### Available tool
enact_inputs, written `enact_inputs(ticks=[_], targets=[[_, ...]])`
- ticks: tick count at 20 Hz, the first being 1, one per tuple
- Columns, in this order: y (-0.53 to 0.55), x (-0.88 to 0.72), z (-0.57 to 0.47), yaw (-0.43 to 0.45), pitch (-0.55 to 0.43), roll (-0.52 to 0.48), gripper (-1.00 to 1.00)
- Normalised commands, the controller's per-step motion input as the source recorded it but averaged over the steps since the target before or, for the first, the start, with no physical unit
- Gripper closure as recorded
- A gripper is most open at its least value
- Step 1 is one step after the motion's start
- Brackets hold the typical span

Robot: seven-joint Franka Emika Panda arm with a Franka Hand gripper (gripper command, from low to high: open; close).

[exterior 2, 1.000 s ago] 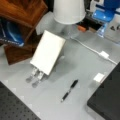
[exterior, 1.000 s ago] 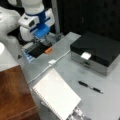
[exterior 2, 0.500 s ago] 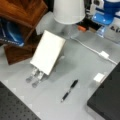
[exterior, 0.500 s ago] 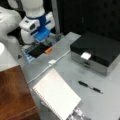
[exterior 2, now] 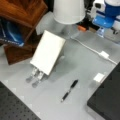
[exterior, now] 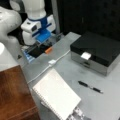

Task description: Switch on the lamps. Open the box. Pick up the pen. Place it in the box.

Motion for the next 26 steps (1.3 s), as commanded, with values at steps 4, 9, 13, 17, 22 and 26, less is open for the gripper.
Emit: enact_inputs(ticks=[4,9,13,17,22,26], targets=[[0.07,0.01,-0.27,0.029,-0.077,0.042,1.00],[0.07,-0.08,-0.31,0.061,-0.077,0.061,1.00],[0.08,-0.16,-0.34,0.074,-0.142,0.058,1.00],[0.07,-0.20,-0.34,0.081,-0.197,0.058,1.00],[0.07,-0.26,-0.31,0.099,-0.229,0.060,1.00],[0.09,-0.33,-0.35,0.105,-0.221,0.065,1.00]])
